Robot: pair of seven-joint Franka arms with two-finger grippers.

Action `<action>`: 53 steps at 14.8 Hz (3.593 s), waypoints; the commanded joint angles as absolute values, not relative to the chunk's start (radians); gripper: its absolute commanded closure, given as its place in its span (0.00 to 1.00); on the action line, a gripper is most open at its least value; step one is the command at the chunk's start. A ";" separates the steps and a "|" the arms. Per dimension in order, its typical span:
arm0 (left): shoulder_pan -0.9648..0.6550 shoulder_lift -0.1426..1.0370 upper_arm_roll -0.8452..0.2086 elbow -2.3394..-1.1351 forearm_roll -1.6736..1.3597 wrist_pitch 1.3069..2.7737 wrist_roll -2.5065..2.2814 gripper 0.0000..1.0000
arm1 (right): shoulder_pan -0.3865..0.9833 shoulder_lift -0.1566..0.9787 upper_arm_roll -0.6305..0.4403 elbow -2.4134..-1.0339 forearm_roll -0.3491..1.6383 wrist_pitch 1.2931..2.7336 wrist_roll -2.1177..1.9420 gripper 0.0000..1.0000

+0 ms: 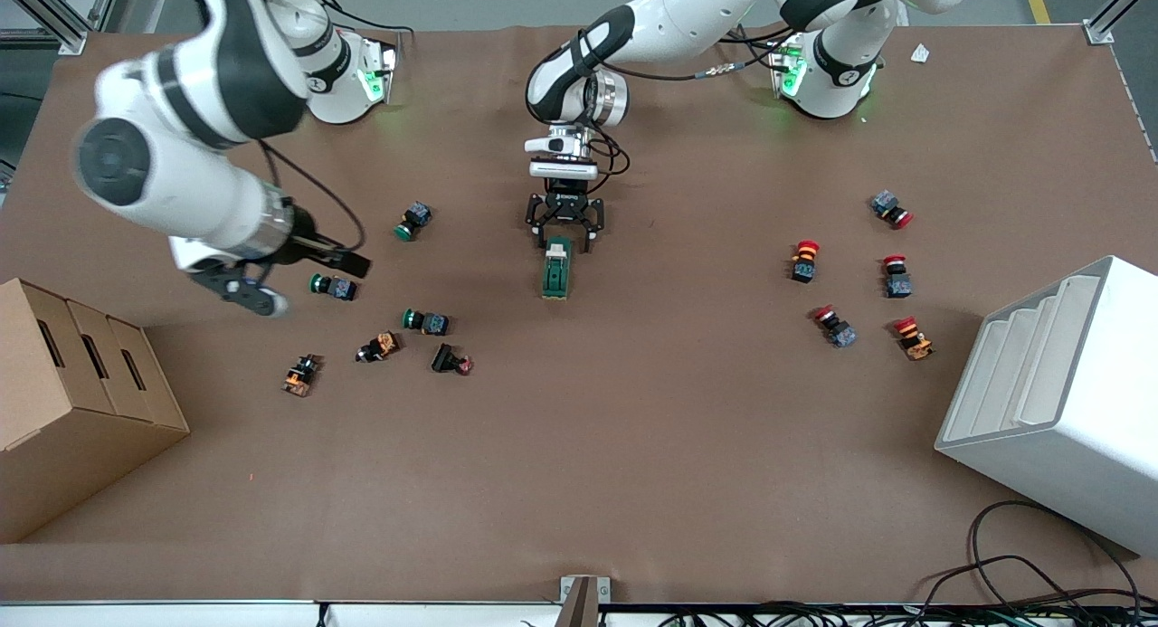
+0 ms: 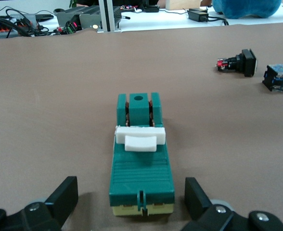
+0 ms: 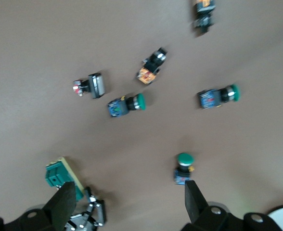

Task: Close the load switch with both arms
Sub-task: 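Reach the right gripper to the white handle while the left gripper holds, then push the white handle over with the right gripper to close it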

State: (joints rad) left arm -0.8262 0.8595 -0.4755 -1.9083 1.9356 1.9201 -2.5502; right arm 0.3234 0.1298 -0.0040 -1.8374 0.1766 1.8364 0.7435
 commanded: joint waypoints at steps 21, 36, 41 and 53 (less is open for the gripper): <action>-0.882 0.931 -0.456 -1.902 1.953 1.835 -2.652 0.01 | 0.845 0.547 -0.012 -1.934 0.443 2.554 1.118 0.00; -0.877 0.931 -0.454 -1.905 1.953 1.821 -2.652 0.01 | 0.838 0.589 -0.012 -1.876 0.506 2.589 1.120 0.00; -0.880 0.931 -0.454 -1.908 1.951 1.821 -2.649 0.01 | 0.808 0.589 -0.014 -1.835 0.506 2.586 1.126 0.00; -0.888 0.930 -0.456 -1.910 1.947 1.801 -2.643 0.01 | 0.762 0.603 -0.017 -1.772 0.494 2.588 1.118 0.00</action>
